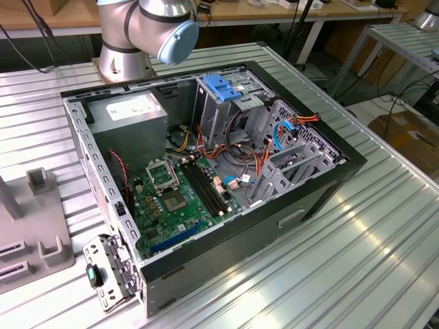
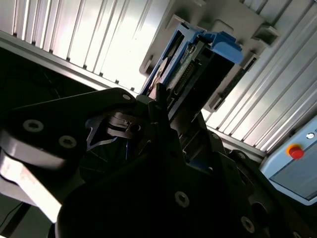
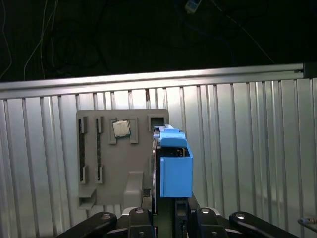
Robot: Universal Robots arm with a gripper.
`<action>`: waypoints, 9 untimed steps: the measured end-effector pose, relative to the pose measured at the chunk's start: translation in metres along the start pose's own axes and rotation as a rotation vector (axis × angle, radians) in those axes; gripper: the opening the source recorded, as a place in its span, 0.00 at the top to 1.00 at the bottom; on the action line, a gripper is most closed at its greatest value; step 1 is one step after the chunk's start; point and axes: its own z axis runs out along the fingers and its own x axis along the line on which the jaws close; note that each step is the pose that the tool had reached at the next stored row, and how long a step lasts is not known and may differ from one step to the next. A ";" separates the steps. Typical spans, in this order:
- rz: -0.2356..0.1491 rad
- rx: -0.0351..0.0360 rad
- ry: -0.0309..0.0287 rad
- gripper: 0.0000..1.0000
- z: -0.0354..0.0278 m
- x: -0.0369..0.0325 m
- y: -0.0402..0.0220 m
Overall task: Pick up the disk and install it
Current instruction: 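Insert the disk into the insertion slot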
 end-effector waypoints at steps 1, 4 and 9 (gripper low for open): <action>0.000 0.0000 0.0000 0.65 0.0000 -0.0001 -0.0011; 0.000 0.0000 0.0000 0.65 0.0001 -0.0004 -0.0046; 0.000 0.0000 0.0000 0.65 0.0003 -0.0011 -0.0132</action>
